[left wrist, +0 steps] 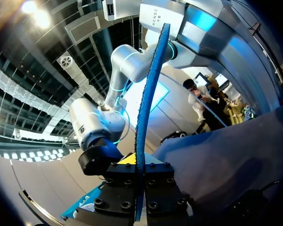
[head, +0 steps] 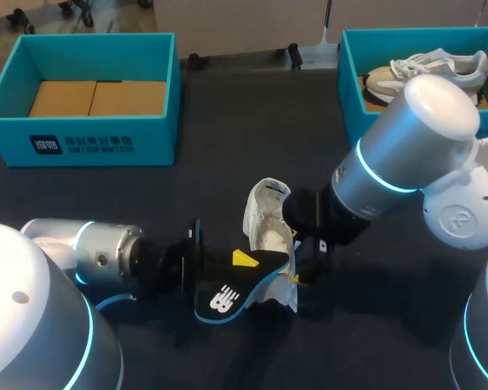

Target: Take the shoe out of the shoebox, open the shoe tongue, remove and reinsert the insole, then place the shoe into the shoebox

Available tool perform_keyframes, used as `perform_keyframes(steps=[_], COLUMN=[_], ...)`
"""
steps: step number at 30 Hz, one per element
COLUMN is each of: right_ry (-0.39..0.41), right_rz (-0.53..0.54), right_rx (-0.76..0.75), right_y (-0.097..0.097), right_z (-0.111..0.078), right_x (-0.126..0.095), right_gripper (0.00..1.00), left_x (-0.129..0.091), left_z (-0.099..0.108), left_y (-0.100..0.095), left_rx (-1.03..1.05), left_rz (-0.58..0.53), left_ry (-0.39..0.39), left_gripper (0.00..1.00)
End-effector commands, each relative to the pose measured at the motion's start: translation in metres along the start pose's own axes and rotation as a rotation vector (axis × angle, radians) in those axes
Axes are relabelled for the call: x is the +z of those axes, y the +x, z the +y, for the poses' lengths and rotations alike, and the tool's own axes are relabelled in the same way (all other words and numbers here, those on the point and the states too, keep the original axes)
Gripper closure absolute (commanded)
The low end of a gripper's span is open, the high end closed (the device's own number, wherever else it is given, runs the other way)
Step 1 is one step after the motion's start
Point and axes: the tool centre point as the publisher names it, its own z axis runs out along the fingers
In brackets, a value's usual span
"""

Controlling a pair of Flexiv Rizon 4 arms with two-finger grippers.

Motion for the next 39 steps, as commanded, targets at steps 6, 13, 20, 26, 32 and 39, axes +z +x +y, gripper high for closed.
perform_keyframes(steps=[6, 13, 20, 26, 32, 39], right_ry=[0.007, 0.007, 0.007, 0.007, 0.007, 0.007], right_rz=[-0.003, -0.003, -0.003, -0.003, -0.003, -0.003], right_rx=[0.001, 0.001, 0.001, 0.001, 0.001, 0.001], right_y=[0.001, 0.001, 0.001, 0.001, 0.001, 0.001], right_z=[0.003, 0.003, 0.003, 0.003, 0.003, 0.003], right_x=[0.001, 0.001, 0.001, 0.001, 0.001, 0.001], right_gripper=[0.0, 0.0, 0.0, 0.0, 0.0, 0.0], left_x=[0.01, 0.012, 0.015, 0.018, 0.013, 0.006], left_z=[0.005, 0.015, 0.02, 0.026, 0.034, 0.042], left_y=[0.005, 0.006, 0.004, 0.002, 0.001, 0.0], left_rx=[-0.045, -0.101, -0.122, -0.122, -0.133, -0.15], left_rz=[0.001, -0.013, -0.023, -0.025, -0.038, -0.049], left_ry=[-0.008, -0.023, -0.024, -0.025, -0.049, -0.07], left_gripper=[1.0, 1.0, 1.0, 1.0, 1.0, 1.0])
